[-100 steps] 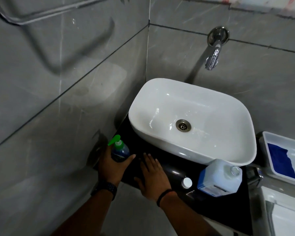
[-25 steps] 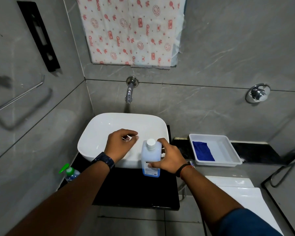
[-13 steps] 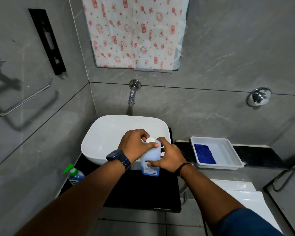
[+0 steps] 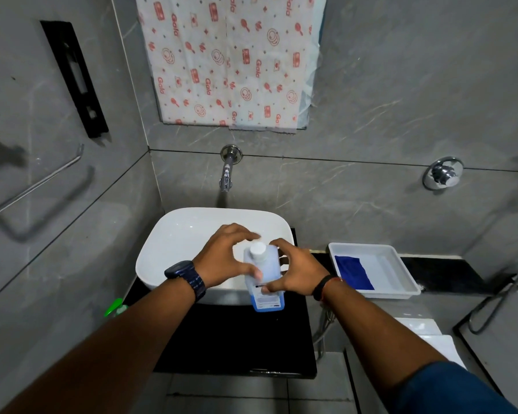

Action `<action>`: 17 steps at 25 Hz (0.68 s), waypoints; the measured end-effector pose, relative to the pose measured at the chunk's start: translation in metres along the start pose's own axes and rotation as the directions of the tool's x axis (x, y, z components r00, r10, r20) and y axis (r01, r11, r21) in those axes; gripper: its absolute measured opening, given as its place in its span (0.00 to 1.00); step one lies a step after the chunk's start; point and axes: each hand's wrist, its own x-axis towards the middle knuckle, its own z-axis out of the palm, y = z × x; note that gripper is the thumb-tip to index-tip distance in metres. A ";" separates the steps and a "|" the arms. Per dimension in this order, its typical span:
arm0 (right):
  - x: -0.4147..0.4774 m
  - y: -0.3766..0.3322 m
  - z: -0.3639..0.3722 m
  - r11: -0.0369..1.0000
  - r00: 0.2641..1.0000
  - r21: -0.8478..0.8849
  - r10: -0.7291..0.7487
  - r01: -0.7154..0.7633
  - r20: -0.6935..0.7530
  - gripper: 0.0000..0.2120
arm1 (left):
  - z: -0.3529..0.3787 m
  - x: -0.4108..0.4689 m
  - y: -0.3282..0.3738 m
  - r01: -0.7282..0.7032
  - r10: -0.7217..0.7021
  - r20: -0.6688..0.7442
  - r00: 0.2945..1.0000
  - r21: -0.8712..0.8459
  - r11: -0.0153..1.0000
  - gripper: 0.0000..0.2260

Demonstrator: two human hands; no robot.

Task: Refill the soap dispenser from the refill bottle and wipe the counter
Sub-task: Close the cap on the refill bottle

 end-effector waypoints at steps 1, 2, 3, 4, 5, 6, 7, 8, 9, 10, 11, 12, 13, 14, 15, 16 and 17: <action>0.002 -0.003 -0.007 0.999 1.000 0.041 0.008 -0.008 -0.005 0.38 | 0.001 -0.004 -0.006 0.073 -0.072 0.012 0.997 -0.042 0.996 0.44; 0.004 -0.007 -0.016 0.996 1.000 0.083 0.019 -0.018 -0.007 0.38 | 0.005 -0.007 -0.012 0.153 -0.150 0.057 0.987 -0.065 0.986 0.52; 0.006 -0.011 -0.026 0.992 1.000 0.127 0.026 -0.025 -0.004 0.38 | 0.011 -0.011 -0.017 0.232 -0.221 0.127 0.967 -0.083 0.969 0.55; 0.008 -0.015 -0.035 0.986 1.000 0.166 0.024 -0.023 -0.003 0.38 | 0.018 -0.011 -0.020 0.287 -0.263 0.194 0.945 -0.113 0.951 0.54; 0.009 -0.018 -0.042 0.981 1.000 0.191 0.020 -0.018 -0.008 0.38 | 0.026 -0.009 -0.021 0.306 -0.267 0.223 0.937 -0.162 0.938 0.50; 0.010 -0.021 -0.049 0.979 1.000 0.205 0.015 -0.011 -0.018 0.38 | 0.036 -0.006 -0.019 0.297 -0.256 0.198 0.946 -0.223 0.928 0.45; 0.010 -0.023 -0.054 0.975 1.000 0.221 0.011 -0.005 -0.028 0.38 | 0.044 -0.001 -0.016 0.285 -0.256 0.138 0.957 -0.277 0.918 0.39; 0.008 -0.023 -0.060 0.970 0.999 0.244 0.012 -0.003 -0.035 0.38 | 0.052 0.005 -0.012 0.273 -0.264 0.073 0.962 -0.314 0.909 0.35; 0.006 -0.022 -0.066 0.962 0.999 0.272 0.015 -0.003 -0.043 0.38 | 0.058 0.010 -0.008 0.260 -0.268 0.025 0.963 -0.335 0.906 0.31; 0.003 -0.020 -0.071 0.956 0.998 0.295 0.024 -0.005 -0.062 0.38 | 0.063 0.016 -0.004 0.248 -0.264 0.000 0.964 -0.352 0.903 0.29; 0.000 -0.017 -0.075 0.951 0.994 0.309 0.039 -0.005 -0.102 0.38 | 0.069 0.024 -0.002 0.239 -0.258 -0.003 0.966 -0.368 0.899 0.27; -0.003 -0.014 -0.076 0.952 0.983 0.307 0.061 -0.004 -0.174 0.39 | 0.075 0.033 0.001 0.236 -0.252 0.008 0.968 -0.381 0.894 0.26; -0.005 -0.010 -0.074 0.958 0.957 0.285 0.096 -0.015 -0.273 0.40 | 0.082 0.043 0.004 0.230 -0.240 0.023 0.970 -0.385 0.894 0.26; -0.006 -0.003 -0.071 0.969 0.914 0.243 0.143 -0.051 -0.379 0.41 | 0.092 0.054 0.008 0.214 -0.217 0.036 0.976 -0.381 0.900 0.25; -0.005 0.006 -0.070 0.974 0.859 0.199 0.194 -0.110 -0.474 0.41 | 0.104 0.066 0.013 0.189 -0.188 0.039 0.981 -0.378 0.906 0.25; -0.002 0.019 -0.071 0.970 0.801 0.173 0.241 -0.173 -0.548 0.40 | 0.119 0.080 0.019 0.168 -0.168 0.033 0.985 -0.375 0.912 0.25; 0.001 0.033 -0.077 0.961 0.753 0.167 0.277 -0.221 -0.597 0.38 | 0.134 0.093 0.024 0.154 -0.157 0.024 0.987 -0.373 0.915 0.24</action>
